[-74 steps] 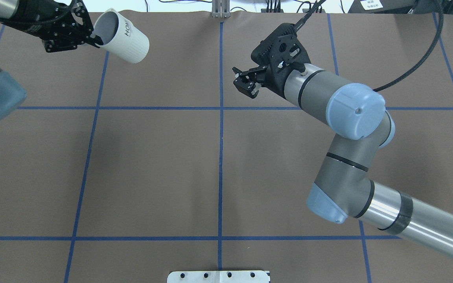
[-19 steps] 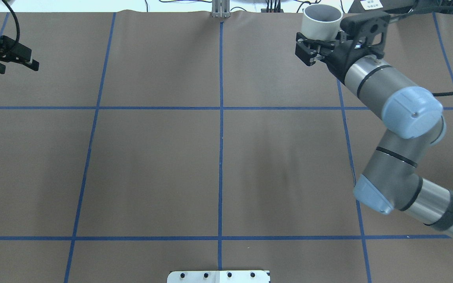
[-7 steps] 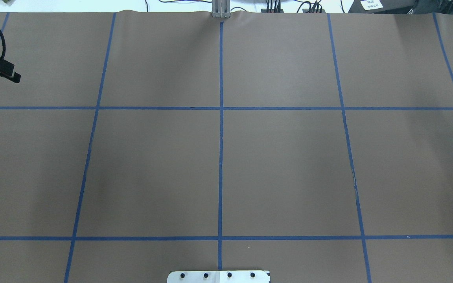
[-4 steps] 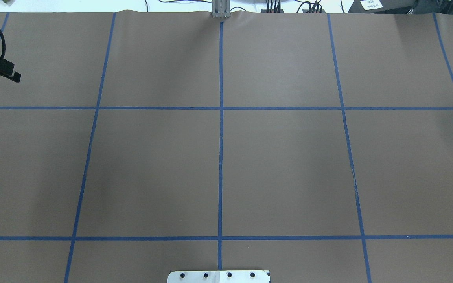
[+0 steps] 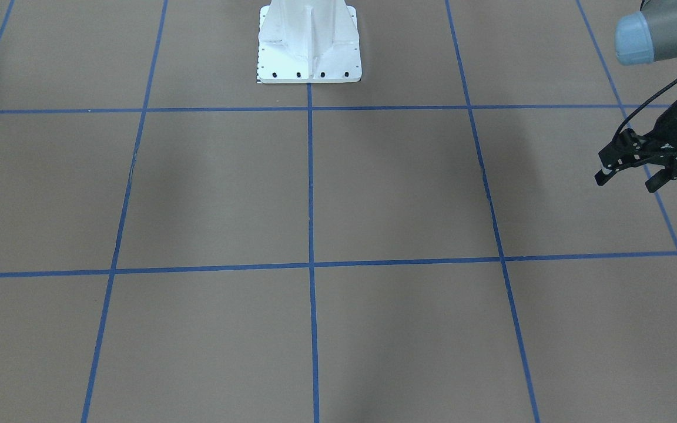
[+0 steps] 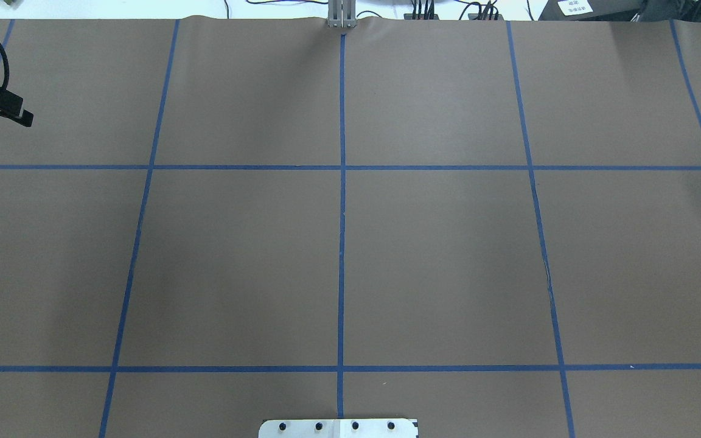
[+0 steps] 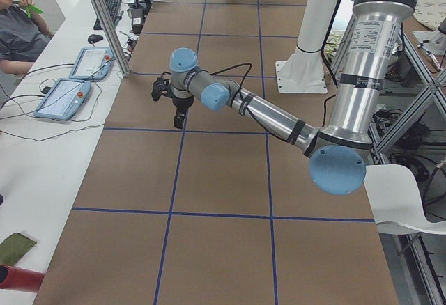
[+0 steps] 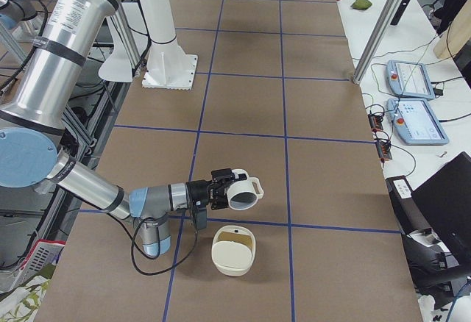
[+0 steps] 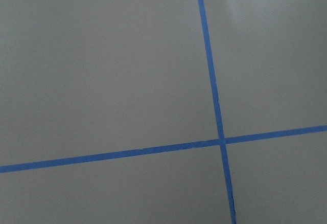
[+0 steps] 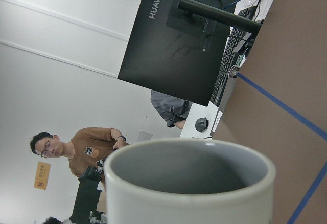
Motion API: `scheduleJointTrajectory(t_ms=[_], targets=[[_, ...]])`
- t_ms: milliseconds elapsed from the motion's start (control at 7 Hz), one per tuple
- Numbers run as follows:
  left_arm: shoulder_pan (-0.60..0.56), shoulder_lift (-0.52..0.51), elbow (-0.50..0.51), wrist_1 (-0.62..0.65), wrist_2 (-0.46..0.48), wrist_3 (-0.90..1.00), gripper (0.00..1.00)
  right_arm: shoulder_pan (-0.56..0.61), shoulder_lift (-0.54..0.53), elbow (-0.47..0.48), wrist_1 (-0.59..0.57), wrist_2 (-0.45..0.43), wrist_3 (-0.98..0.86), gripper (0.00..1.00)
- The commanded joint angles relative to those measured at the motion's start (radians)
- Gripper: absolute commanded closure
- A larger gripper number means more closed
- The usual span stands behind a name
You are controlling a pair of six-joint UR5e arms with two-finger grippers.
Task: Left arm hands cup to right arm to dump lemon
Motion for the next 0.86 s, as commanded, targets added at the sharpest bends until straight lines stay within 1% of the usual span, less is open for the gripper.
scheduleJointTrajectory(t_ms=[0, 143, 286, 429, 571, 714], targets=[[0.000, -0.004, 0.000, 0.000, -0.001, 0.000, 0.00, 0.009, 0.019, -0.013, 0.021, 0.000, 0.164, 1.00], [0.000, -0.007, 0.000, 0.000, -0.001, 0.000, 0.00, 0.025, 0.016, -0.020, 0.022, 0.004, 0.268, 1.00], [0.002, -0.009, 0.001, 0.000, -0.001, 0.000, 0.00, 0.030, 0.019, -0.086, 0.119, 0.002, 0.319, 1.00], [0.002, -0.012, 0.001, 0.000, -0.001, 0.000, 0.00, 0.035, 0.040, -0.177, 0.218, 0.002, 0.356, 1.00], [0.002, -0.012, 0.001, 0.002, -0.001, 0.000, 0.00, 0.042, 0.053, -0.203, 0.247, 0.001, 0.390, 1.00], [0.002, -0.014, 0.001, 0.000, -0.001, 0.000, 0.00, 0.074, 0.054, -0.218, 0.248, 0.000, 0.477, 1.00]])
